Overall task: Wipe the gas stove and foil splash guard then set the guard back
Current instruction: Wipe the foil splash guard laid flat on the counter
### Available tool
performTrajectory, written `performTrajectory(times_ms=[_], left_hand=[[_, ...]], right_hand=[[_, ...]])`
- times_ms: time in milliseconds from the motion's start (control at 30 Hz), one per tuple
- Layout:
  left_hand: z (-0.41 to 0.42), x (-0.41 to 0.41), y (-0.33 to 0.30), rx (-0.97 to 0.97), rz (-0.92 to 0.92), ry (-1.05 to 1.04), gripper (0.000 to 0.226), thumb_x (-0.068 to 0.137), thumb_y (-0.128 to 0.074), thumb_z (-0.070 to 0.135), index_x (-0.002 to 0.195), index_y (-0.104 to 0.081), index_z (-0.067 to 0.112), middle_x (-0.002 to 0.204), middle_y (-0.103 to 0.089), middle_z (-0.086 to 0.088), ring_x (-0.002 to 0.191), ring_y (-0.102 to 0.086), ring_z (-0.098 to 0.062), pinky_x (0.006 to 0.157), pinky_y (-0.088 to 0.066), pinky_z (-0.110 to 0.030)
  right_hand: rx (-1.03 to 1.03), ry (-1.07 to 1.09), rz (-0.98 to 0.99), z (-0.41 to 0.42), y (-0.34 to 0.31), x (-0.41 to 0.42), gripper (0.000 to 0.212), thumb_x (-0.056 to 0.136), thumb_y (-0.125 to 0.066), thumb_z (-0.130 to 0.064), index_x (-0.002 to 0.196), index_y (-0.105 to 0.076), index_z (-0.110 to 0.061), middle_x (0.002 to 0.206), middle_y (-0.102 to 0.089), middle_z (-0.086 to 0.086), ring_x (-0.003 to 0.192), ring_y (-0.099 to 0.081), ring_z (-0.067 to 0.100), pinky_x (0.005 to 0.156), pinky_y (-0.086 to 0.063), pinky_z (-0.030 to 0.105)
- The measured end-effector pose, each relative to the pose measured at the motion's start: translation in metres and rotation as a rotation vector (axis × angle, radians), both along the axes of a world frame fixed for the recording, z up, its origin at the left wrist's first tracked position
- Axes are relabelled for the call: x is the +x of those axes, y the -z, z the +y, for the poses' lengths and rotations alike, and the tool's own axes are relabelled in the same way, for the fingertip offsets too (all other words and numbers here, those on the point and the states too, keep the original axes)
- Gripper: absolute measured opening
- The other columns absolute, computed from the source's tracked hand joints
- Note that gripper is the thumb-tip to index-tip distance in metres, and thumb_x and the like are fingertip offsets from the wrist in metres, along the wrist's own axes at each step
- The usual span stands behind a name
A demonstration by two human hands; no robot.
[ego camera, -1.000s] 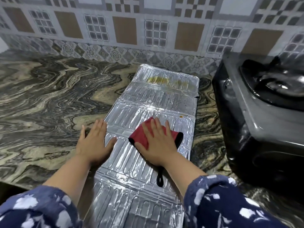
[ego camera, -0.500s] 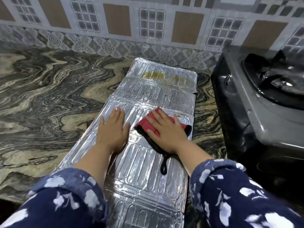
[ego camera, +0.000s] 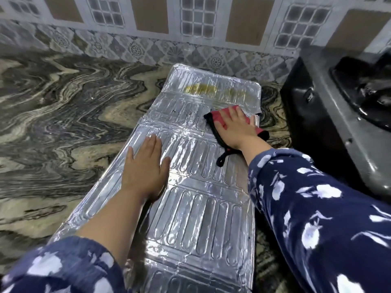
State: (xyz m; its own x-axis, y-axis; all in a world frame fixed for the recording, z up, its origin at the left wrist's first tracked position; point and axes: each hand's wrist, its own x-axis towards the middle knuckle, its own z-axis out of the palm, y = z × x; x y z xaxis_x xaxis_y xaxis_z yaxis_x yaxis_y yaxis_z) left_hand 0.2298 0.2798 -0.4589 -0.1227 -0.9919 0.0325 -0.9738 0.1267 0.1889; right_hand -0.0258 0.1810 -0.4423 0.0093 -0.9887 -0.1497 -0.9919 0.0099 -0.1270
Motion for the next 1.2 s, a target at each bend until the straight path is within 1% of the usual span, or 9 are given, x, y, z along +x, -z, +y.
performTrajectory(times_ms=[333,500,600,700,800,967,1067,1133,1200], left_hand=[[0.011,0.018,0.0,0.026,-0.03,0.065,0.061,0.1,-0.019,0.043,0.153,-0.007,0.017,0.161,0.001,0.004,0.148,0.002,-0.01,0.119,0.002,-0.045],[0.012,0.012,-0.004,0.062,-0.048,0.015,0.062,0.099,-0.02,0.042,0.153,-0.008,0.014,0.161,-0.003,-0.001,0.148,0.0,-0.014,0.118,0.002,-0.052],[0.016,0.008,-0.012,0.012,-0.152,0.002,0.062,0.099,-0.019,0.043,0.152,-0.008,0.013,0.161,-0.004,-0.003,0.148,-0.002,-0.015,0.115,0.003,-0.055],[0.027,-0.003,-0.02,-0.053,-0.161,-0.051,0.058,0.1,-0.02,0.037,0.151,-0.015,0.011,0.16,-0.012,-0.006,0.148,-0.007,-0.018,0.115,-0.003,-0.056],[0.044,-0.014,-0.015,0.031,-0.069,-0.058,0.057,0.1,-0.019,0.038,0.151,-0.016,0.014,0.161,-0.011,-0.005,0.148,-0.005,-0.019,0.115,0.001,-0.056],[0.055,-0.015,-0.004,0.077,-0.014,-0.058,0.06,0.098,-0.015,0.046,0.153,-0.007,0.022,0.161,0.003,-0.001,0.148,0.005,-0.015,0.116,0.006,-0.055],[0.056,-0.014,-0.003,0.055,-0.005,-0.045,0.061,0.098,-0.015,0.046,0.153,-0.008,0.021,0.161,0.002,0.0,0.148,0.006,-0.015,0.116,0.006,-0.055],[0.056,-0.013,-0.002,0.053,0.002,-0.035,0.061,0.098,-0.016,0.046,0.153,-0.007,0.022,0.161,0.002,0.0,0.148,0.006,-0.015,0.116,0.006,-0.055],[0.056,-0.012,-0.002,0.044,0.001,-0.031,0.061,0.098,-0.016,0.046,0.153,-0.007,0.022,0.161,0.001,0.0,0.148,0.006,-0.015,0.117,0.006,-0.055]], right_hand=[[0.048,-0.104,-0.029,0.07,-0.004,0.019,0.072,0.09,-0.018,-0.07,0.152,0.001,-0.036,0.161,0.013,-0.003,0.148,0.015,0.019,0.117,0.007,0.053],[0.06,-0.234,-0.096,0.135,-0.007,0.056,0.057,0.097,-0.018,-0.055,0.15,-0.001,-0.042,0.16,0.014,-0.006,0.148,0.011,0.016,0.118,0.008,0.048],[0.1,-0.29,-0.06,0.186,-0.01,0.075,0.056,0.098,-0.014,-0.053,0.15,0.003,-0.04,0.16,0.016,-0.005,0.148,0.013,0.016,0.118,0.009,0.048],[0.048,-0.329,-0.027,0.219,-0.014,0.075,0.056,0.097,-0.014,-0.058,0.15,-0.002,-0.043,0.161,0.009,-0.004,0.149,0.005,0.018,0.117,0.0,0.049],[-0.014,-0.361,-0.015,0.229,-0.015,0.061,0.053,0.096,-0.011,-0.058,0.148,-0.009,-0.048,0.162,0.0,-0.008,0.148,-0.004,0.019,0.115,-0.01,0.046],[-0.023,-0.393,-0.007,0.253,-0.004,0.054,0.058,0.091,-0.006,-0.062,0.147,0.0,-0.049,0.161,0.006,-0.009,0.148,0.003,0.019,0.115,0.0,0.046],[-0.006,-0.372,0.039,0.246,-0.004,0.048,0.06,0.089,-0.008,-0.07,0.144,0.008,-0.054,0.159,0.019,-0.01,0.145,0.023,0.021,0.113,0.014,0.056],[0.007,-0.318,0.087,0.227,-0.004,0.042,0.06,0.086,-0.004,-0.074,0.141,0.013,-0.057,0.155,0.026,-0.011,0.142,0.03,0.029,0.11,0.015,0.063],[0.005,-0.264,0.109,0.203,-0.002,0.034,0.059,0.086,-0.001,-0.073,0.14,0.015,-0.058,0.155,0.027,-0.01,0.143,0.026,0.033,0.11,0.012,0.065]])
